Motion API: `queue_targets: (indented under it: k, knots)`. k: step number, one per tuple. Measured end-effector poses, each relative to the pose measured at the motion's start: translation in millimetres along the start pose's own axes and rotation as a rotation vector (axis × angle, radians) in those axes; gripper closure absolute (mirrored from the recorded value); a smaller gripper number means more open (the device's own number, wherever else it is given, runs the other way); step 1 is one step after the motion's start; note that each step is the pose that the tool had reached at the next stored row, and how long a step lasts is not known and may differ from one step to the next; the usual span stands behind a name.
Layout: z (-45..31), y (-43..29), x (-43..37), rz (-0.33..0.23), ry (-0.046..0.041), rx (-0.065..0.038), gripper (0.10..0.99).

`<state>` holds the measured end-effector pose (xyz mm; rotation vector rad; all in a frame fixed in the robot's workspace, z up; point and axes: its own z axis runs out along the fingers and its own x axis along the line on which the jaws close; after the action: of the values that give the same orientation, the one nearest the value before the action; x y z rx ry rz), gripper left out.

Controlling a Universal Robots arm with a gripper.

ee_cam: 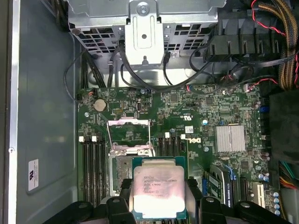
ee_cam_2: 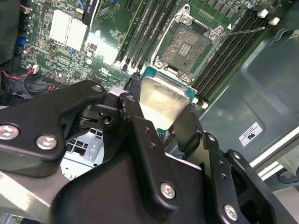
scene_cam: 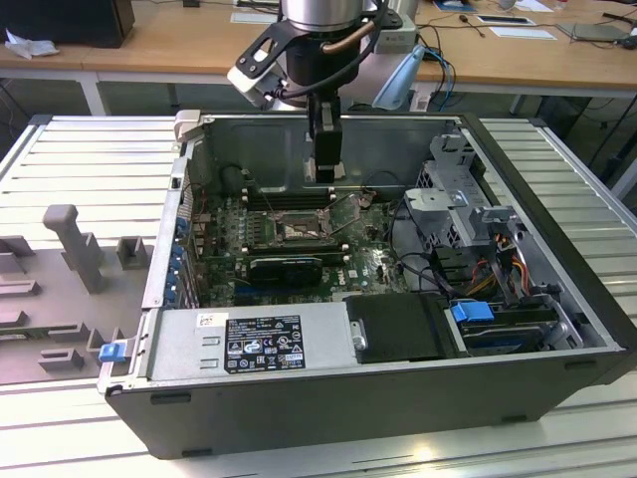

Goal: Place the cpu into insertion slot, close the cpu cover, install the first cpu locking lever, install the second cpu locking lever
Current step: 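Place the cpu into insertion slot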

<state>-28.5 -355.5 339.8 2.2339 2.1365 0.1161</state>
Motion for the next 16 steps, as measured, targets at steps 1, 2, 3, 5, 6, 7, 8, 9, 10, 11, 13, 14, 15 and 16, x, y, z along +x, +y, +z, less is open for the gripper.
queue_targets:
  k: [1,2,3,5,6,7,8,9,10,11,13,14,15,16]
  knots:
    - [0.3,0.0,0.0,0.0,0.0001,0.0,0.557]
    - [0.9,-0.1,0.0,0.0,0.0001,0.0,0.557]
    - [1.5,-0.1,0.0,0.0,0.0001,0.0,0.557]
    - [2.7,-0.2,0.0,0.0,0.0001,0.0,0.557]
    - [3.4,-0.3,-0.1,0.0,0.0001,0.0,0.557]
    - [4.0,-0.3,-0.1,0.0,0.0001,0.0,0.557]
    - [4.7,-0.4,-0.1,0.0,0.0001,0.0,0.557]
    - [5.3,-0.5,-0.1,0.0,0.0001,0.0,0.557]
    - [5.8,-0.5,-0.1,0.0,0.0001,0.0,0.557]
    - [6.3,-0.5,-0.1,0.0,0.0001,0.0,0.557]
    - [7.3,-0.6,-0.1,0.0,0.0,0.0,0.557]
    - [7.6,-0.7,-0.1,0.0,0.0,0.0,0.557]
    - [8.2,-0.7,-0.2,0.0,0.0,0.0,0.557]
    - [8.7,-0.8,-0.2,0.0,0.0,0.0,0.557]
